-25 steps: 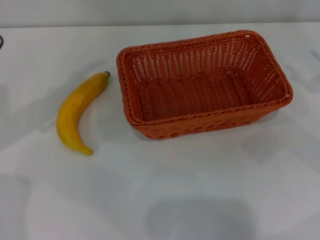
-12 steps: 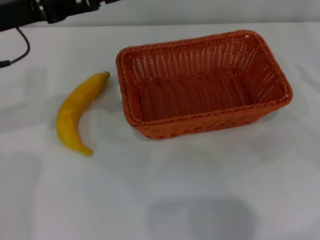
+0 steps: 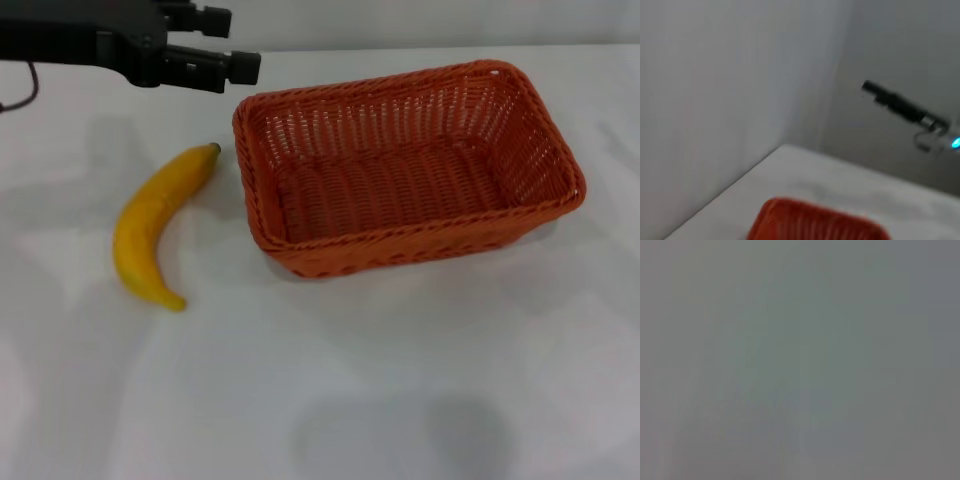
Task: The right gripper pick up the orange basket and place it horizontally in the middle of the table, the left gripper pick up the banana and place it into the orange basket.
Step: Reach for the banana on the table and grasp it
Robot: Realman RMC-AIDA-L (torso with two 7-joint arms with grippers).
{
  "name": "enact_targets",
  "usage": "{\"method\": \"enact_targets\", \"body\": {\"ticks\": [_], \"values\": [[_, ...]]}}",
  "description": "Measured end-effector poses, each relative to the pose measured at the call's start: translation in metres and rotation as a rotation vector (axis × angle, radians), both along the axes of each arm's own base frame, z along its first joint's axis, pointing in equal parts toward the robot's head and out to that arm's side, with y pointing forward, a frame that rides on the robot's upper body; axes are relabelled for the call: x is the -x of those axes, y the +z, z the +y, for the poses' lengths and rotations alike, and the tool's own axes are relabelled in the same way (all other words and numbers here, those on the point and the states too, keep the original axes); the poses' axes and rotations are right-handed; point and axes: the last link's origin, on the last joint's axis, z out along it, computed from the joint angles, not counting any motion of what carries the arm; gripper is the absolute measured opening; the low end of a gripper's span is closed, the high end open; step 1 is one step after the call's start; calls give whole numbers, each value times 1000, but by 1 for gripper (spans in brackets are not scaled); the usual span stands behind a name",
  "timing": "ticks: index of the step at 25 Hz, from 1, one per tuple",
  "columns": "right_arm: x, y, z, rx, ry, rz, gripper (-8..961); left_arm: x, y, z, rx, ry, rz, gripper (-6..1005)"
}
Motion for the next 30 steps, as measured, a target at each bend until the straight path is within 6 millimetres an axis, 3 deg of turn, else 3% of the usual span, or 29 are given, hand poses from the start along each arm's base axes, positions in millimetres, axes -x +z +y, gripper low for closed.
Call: {"method": "enact_targets", "body": {"ticks": [10, 18, 30], "values": [[-4, 0, 8, -5, -49, -8, 859, -12, 8, 3, -28, 56, 232, 875], [-8, 0, 13, -9, -93, -4, 859, 7, 13, 9, -79, 197, 416, 875], [-7, 0, 20, -13, -117, -1, 859, 12, 15, 11, -70, 254, 501, 876]]}}
